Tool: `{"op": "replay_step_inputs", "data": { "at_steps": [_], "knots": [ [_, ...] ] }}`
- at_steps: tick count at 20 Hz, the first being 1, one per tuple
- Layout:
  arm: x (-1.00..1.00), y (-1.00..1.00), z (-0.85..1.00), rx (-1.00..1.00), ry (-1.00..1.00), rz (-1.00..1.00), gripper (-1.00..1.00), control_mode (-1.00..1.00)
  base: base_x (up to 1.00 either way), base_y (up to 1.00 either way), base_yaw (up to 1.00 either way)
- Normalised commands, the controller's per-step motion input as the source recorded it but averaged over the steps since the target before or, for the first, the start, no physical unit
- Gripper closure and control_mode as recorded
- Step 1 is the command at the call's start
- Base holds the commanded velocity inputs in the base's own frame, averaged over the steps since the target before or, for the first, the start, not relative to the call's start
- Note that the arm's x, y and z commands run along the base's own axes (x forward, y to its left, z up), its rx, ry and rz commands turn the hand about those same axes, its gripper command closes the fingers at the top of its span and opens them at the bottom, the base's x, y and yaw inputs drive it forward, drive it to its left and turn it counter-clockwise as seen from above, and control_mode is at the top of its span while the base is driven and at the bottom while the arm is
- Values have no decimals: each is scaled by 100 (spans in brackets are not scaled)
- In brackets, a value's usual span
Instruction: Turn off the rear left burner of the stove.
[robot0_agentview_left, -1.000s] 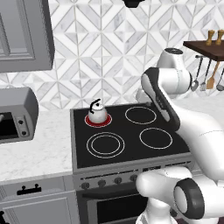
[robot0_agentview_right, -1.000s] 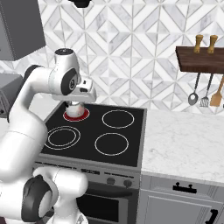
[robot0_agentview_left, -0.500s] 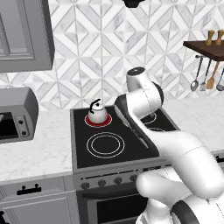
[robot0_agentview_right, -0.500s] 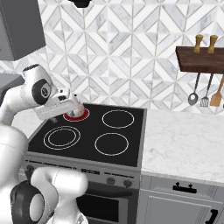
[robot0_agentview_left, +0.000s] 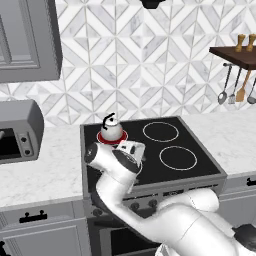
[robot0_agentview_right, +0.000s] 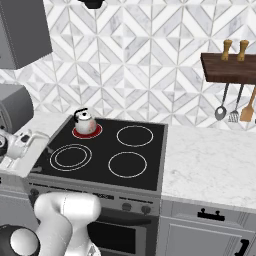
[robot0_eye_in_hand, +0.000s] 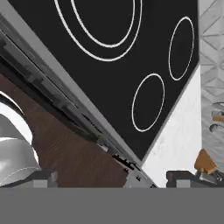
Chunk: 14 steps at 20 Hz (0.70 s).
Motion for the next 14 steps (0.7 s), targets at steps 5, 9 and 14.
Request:
{"op": "replay_step_inputs", "data": {
  "at_steps": [5, 9, 14],
  "knots": [
    [-26, 81, -90, -54, 0, 40, -100, -100, 0, 0, 0],
    [-7, 41, -97, -40, 0, 31, -100, -100, 0, 0, 0],
    [0, 20, -67, -26, 0, 18, -100, -100, 0, 0, 0]
  ]
}}
